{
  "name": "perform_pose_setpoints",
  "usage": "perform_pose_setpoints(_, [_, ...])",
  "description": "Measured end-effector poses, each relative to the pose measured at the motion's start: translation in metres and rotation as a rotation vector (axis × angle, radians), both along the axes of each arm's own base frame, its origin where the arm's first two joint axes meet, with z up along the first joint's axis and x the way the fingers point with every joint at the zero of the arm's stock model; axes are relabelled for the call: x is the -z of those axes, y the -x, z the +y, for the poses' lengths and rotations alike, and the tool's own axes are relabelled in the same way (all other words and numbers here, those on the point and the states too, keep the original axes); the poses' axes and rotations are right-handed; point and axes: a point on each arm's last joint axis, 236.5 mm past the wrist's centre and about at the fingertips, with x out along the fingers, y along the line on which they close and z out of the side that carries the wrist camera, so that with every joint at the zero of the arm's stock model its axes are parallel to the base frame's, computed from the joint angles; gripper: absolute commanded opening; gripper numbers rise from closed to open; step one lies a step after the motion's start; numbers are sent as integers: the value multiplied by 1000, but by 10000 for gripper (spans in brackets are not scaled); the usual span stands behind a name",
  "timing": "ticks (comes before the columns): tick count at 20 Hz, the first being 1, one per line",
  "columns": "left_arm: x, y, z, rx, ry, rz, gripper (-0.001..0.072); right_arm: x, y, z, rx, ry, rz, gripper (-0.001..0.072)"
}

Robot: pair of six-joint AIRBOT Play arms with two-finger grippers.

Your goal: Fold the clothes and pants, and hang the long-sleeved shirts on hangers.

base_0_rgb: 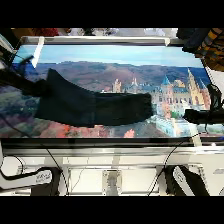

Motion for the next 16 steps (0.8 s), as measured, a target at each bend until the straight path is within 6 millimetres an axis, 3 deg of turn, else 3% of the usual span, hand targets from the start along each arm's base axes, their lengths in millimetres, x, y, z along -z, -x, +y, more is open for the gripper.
perform_pose_setpoints(3, [-46,3,-7,-23,-43,-85,28,0,0,0,1,1,-2,30])
perform_pose_setpoints(5, [-64,0,-30,-12,-23,-130,28,0,-2,-1,3,4,-7,30])
perform_pose_setpoints(7, [-72,-9,-65,27,26,-166,28,-1,-3,-2,6,8,-14,30])
perform_pose_setpoints(11, [-51,-25,-162,151,134,-142,29,-2,-7,-5,8,18,-30,30])
perform_pose_setpoints(16, [12,-13,-318,318,325,-20,32,-3,-11,-7,6,31,-49,30])
